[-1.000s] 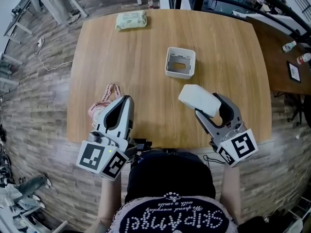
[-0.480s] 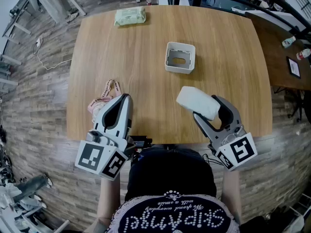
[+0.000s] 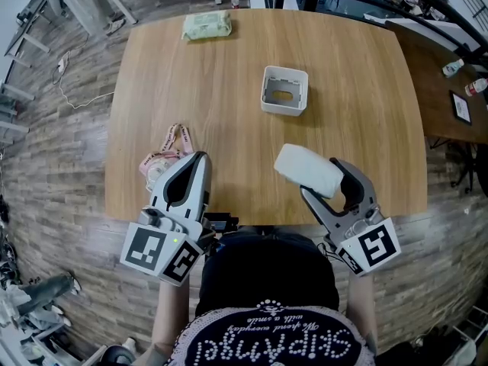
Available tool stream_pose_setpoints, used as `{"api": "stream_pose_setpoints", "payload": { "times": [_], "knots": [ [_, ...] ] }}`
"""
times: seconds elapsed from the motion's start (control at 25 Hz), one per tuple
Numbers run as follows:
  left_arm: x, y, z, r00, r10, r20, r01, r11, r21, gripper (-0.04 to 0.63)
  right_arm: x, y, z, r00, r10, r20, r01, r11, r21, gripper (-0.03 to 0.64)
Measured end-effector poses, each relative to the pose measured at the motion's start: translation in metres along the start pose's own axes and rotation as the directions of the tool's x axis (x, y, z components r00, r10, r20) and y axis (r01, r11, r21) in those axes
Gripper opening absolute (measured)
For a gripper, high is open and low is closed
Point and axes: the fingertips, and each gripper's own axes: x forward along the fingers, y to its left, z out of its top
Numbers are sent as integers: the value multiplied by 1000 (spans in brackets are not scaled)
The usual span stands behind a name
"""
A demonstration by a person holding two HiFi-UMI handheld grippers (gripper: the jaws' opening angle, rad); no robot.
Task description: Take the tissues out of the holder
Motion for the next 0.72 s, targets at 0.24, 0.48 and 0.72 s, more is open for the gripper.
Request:
{"api": "stream_pose_setpoints", "payload": {
  "times": [0.24, 0.48, 0.72],
  "knots": [
    [-1, -5, -3, 1000, -12, -6, 12, 1000, -4, 5, -4, 10, -5, 1000, -5, 4, 5, 1000, 17, 307],
    [0, -10, -7, 1000, -25, -13, 25, 1000, -12, 5, -2, 18, -6, 1000, -3, 17, 3, 1000, 29, 307],
    [-1, -20, -17, 998, -50, -33, 49, 999, -21, 5, -1, 23, -7, 1000, 2, 19, -3, 1000, 29, 307]
  ]
}}
